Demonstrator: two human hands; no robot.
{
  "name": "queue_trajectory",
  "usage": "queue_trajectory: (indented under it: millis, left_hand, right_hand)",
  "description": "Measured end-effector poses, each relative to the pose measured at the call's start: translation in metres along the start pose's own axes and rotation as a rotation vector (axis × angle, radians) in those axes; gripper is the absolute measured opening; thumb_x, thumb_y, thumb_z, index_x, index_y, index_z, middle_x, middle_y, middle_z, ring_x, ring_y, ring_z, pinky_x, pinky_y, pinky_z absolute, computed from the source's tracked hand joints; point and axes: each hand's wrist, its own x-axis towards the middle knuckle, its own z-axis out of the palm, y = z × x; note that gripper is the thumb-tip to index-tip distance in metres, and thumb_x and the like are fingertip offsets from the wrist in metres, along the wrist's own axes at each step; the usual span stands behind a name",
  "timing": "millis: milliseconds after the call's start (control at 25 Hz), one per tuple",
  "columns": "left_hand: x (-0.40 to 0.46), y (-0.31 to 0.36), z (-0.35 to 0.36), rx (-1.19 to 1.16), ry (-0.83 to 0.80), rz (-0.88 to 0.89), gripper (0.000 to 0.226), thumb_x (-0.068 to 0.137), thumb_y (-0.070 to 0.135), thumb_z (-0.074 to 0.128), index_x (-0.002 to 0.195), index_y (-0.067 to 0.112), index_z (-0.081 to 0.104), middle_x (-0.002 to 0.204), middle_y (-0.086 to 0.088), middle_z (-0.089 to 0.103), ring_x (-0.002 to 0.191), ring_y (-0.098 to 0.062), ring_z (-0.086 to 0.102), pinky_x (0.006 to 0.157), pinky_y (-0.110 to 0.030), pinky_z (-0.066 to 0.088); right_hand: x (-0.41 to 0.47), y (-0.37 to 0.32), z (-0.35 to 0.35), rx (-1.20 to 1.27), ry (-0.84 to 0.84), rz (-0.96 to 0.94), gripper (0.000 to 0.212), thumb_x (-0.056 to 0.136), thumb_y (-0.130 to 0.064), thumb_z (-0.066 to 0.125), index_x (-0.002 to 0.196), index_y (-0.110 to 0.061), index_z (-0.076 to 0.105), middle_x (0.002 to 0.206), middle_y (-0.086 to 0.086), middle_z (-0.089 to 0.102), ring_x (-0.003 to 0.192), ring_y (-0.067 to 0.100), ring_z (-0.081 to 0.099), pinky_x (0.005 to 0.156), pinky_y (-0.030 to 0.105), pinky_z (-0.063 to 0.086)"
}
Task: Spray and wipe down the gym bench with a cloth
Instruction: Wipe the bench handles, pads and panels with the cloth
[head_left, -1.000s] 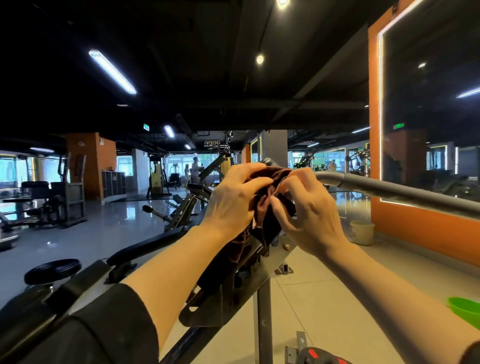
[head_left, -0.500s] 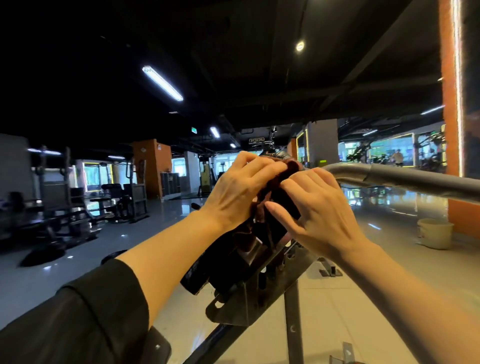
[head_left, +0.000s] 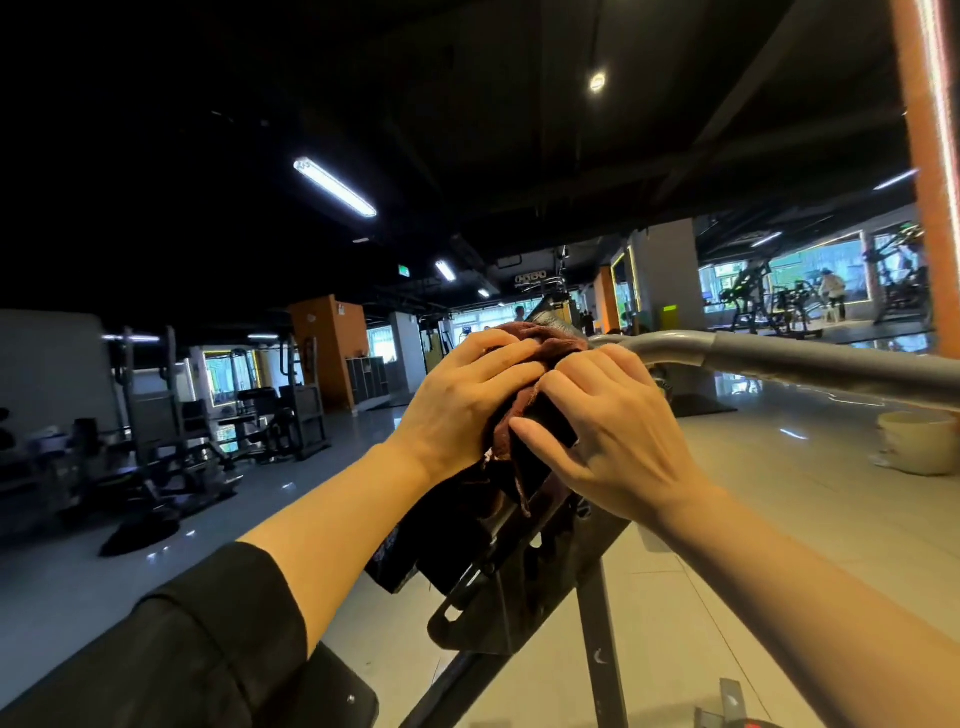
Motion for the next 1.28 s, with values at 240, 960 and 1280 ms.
queue_trajectory:
  millis: [240, 960, 1280]
  left_hand:
    - [-0.011, -0.008, -0.005, -0.134, -0.067, -0.05, 0.042, 0.091, 0.026, 0.049, 0.125, 0.007, 0.062, 0.132, -0.009, 0.059, 0.128, -0.023, 0.042, 0.111, -0.031, 0.031]
    - [-0.033, -0.007, -0.01, -0.095, -0.067, -0.052, 0.043, 0.083, 0.01, 0.07, 0.124, 0.005, 0.062, 0.13, -0.013, 0.06, 0.125, -0.027, 0.047, 0.111, -0.025, 0.023]
    - [-0.065, -0.03, -0.017, -0.233, -0.356, 0.104, 0.066, 0.094, 0.053, 0.022, 0.15, 0.02, 0.016, 0.158, 0.002, 0.007, 0.146, -0.003, -0.012, 0.114, -0.015, -0.014]
  right_hand:
    - [0.001, -0.007, 0.004, 0.004, 0.0, 0.037, 0.033, 0.097, -0.049, 0.044, 0.093, -0.019, 0.057, 0.092, -0.001, 0.056, 0.086, 0.018, 0.05, 0.092, 0.035, 0.037]
    - [0.006, -0.019, -0.004, -0.08, -0.056, 0.076, 0.037, 0.098, -0.045, 0.041, 0.089, -0.013, 0.056, 0.088, 0.004, 0.057, 0.083, 0.023, 0.05, 0.088, 0.037, 0.038]
    - [0.007, -0.029, -0.004, -0.075, -0.127, 0.165, 0.037, 0.098, -0.048, 0.037, 0.088, -0.016, 0.053, 0.088, 0.0, 0.055, 0.086, 0.021, 0.051, 0.093, 0.039, 0.042]
